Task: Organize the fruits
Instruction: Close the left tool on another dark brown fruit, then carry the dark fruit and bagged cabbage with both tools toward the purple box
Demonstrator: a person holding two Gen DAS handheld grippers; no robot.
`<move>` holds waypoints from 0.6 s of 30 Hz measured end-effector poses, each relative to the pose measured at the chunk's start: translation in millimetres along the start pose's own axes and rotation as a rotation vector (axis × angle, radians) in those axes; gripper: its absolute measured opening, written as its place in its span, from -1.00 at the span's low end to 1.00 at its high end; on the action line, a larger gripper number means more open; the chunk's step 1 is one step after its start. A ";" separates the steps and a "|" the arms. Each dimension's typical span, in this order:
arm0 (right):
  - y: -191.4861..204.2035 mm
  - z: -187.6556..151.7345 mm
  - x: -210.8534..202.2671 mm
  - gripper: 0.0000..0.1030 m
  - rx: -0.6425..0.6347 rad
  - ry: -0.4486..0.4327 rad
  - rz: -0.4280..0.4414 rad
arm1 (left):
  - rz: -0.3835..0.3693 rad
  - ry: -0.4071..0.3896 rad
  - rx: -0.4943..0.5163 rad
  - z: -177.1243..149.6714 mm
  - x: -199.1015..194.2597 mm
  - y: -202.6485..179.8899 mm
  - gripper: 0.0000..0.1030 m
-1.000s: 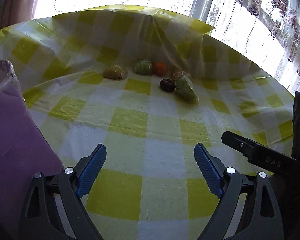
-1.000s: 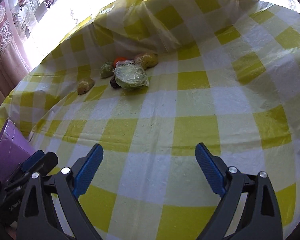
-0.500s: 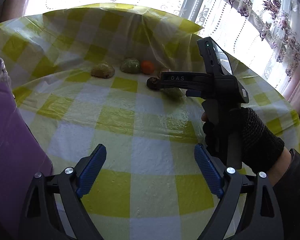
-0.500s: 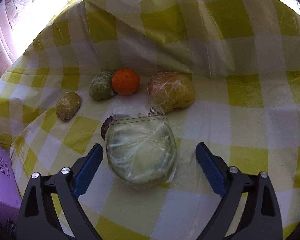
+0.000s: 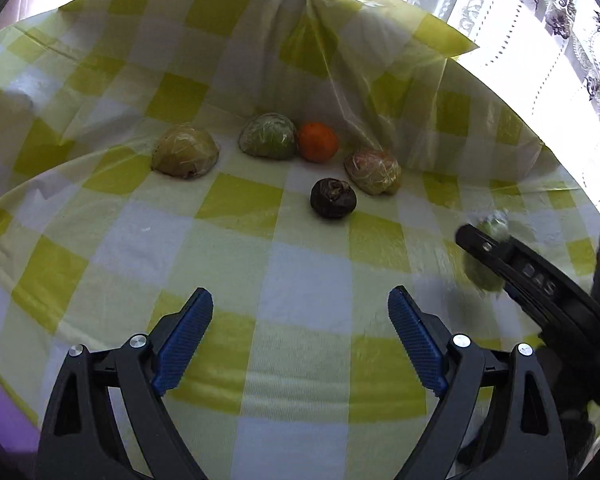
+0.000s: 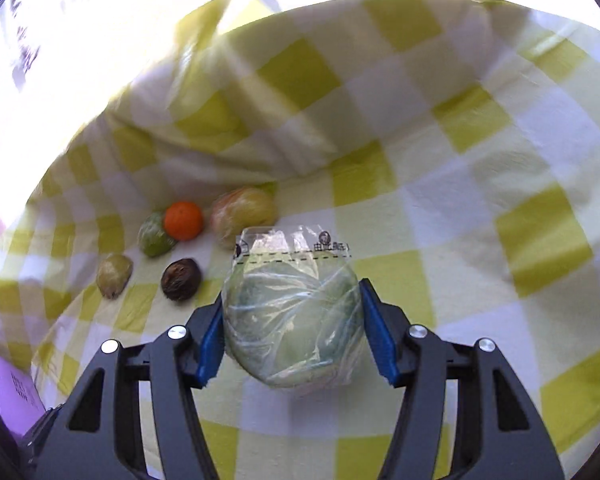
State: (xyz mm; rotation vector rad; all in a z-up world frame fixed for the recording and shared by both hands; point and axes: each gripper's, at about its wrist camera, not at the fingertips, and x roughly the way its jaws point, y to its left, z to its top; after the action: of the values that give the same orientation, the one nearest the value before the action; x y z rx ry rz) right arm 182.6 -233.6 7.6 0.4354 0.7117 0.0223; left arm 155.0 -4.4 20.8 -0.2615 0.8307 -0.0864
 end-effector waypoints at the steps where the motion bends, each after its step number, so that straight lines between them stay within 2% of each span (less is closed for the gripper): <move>1: -10.1 0.3 -6.2 0.17 0.039 -0.024 0.000 | 0.019 0.004 0.004 9.7 11.4 -5.3 0.67; 4: -14.0 1.6 -12.8 0.17 0.047 -0.068 -0.005 | 0.039 0.022 0.019 35.4 42.1 -20.6 0.67; 6: -8.2 2.8 -11.0 0.17 0.010 -0.056 0.015 | 0.053 0.051 0.045 48.1 60.8 -29.5 0.64; 10: -13.2 4.9 -13.1 0.17 0.024 -0.058 0.029 | 0.111 0.080 0.139 61.3 81.8 -46.0 0.56; 11: -11.2 5.1 -13.0 0.17 0.016 -0.059 0.035 | 0.134 0.084 0.169 62.6 85.1 -50.0 0.43; 12: -12.0 5.7 -15.1 0.17 0.010 -0.060 0.040 | 0.169 0.078 0.200 62.9 86.9 -53.8 0.05; 13: -14.1 4.6 -17.1 0.17 0.009 -0.061 0.042 | 0.165 0.067 0.220 62.5 86.1 -56.5 -0.09; 14: -14.5 4.9 -17.6 0.17 0.015 -0.063 0.043 | 0.158 0.065 0.233 61.6 84.9 -58.3 -0.32; 18: -14.7 4.4 -22.0 0.17 0.017 -0.081 0.056 | 0.105 0.055 0.198 53.4 70.9 -49.8 -0.33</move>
State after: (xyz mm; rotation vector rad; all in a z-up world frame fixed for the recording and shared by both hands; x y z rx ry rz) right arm 166.8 -252.4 18.6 0.4697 0.6202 0.0515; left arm 243.5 -54.7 17.4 -0.0294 0.8824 -0.0772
